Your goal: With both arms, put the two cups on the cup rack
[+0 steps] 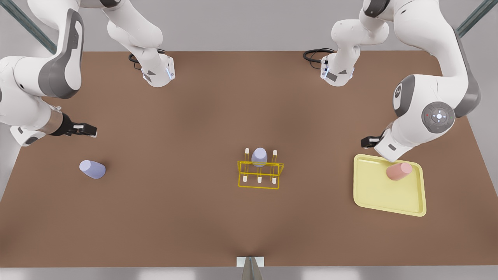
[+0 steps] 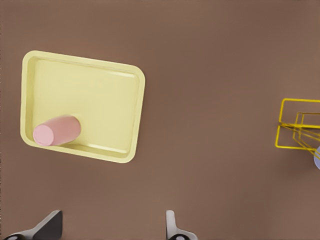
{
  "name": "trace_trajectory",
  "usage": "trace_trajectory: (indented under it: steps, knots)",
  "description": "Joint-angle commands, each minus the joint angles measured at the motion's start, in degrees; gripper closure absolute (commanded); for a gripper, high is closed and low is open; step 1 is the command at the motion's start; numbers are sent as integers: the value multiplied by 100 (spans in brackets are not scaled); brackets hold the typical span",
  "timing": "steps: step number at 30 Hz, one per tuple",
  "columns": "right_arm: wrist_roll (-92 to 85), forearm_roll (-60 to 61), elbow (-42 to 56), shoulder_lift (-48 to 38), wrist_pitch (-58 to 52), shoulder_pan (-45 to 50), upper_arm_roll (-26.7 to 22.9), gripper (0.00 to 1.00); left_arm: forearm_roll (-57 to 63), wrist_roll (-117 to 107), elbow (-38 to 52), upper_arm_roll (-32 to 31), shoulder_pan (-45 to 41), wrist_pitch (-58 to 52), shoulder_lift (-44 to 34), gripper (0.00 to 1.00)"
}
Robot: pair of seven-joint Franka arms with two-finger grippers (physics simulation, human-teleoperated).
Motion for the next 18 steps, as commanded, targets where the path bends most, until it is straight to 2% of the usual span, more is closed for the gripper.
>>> trace_trajectory:
  steps: [1,3,4,7,10,12,18]
  knots:
    - [-52,9,3,2,131,-20,0,0,118,-211,15,-1,0,186,5,0]
    - [-351,9,38,73,113,-28,0,0,127,-107,24,26,0,178,57,0]
    - [-657,-70,108,283,183,-81,-17,0,171,500,147,140,228,221,409,0]
    - [-1686,-527,837,1566,341,-230,-61,0,224,1353,182,421,790,1188,954,0]
    - [-2082,-1098,855,2094,877,-266,-61,0,207,2310,139,509,1098,1626,1130,0]
    - [-2083,-1107,855,2349,1255,-380,-61,0,154,2698,-168,641,1212,2312,1279,0]
    - [-2522,-1072,522,2762,2073,-960,-53,0,-57,3638,-1057,817,1450,3377,1323,0]
